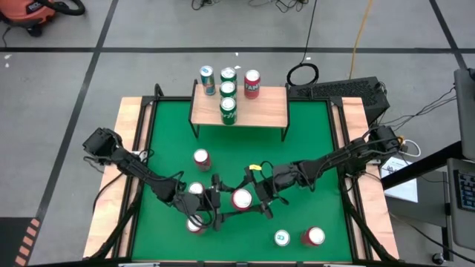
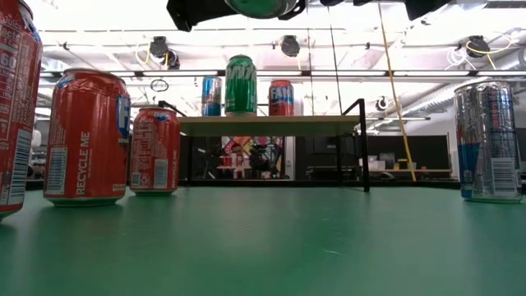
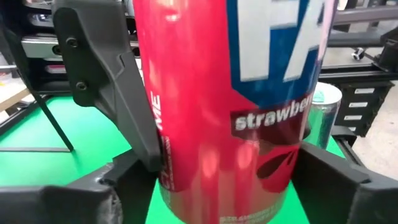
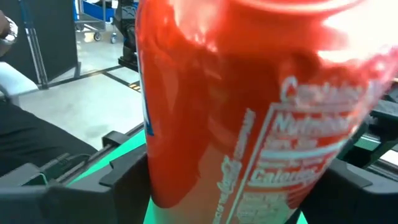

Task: Place canned beverage on shelf
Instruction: Put the orange soda can on the shelf aligned with the other orange soda can

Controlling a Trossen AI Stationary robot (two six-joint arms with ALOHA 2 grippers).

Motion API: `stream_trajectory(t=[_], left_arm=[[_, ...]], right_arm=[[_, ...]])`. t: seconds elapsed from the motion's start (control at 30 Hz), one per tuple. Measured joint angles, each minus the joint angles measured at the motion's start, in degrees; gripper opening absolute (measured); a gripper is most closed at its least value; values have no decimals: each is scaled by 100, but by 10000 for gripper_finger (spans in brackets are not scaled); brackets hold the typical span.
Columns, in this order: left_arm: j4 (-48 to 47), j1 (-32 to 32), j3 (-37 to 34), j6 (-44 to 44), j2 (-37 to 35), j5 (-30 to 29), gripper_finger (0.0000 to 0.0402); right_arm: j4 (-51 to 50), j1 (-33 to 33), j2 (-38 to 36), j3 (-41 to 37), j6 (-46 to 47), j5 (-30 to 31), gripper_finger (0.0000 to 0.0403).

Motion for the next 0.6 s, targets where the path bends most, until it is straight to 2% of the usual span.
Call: stream_trajectory(t=[0.23,0.5,0.6], left_arm=[[7,4,-1,30,1,-6,287],[-50,15,-1,75,1,-173,285],[-43,16,-1,79,1,-323,284]], right_arm=[[-35,10,-2,4,170,45,325],[-24,31,-47,10,1052,143,355],[-70,120,-129,13,1300,488,354]])
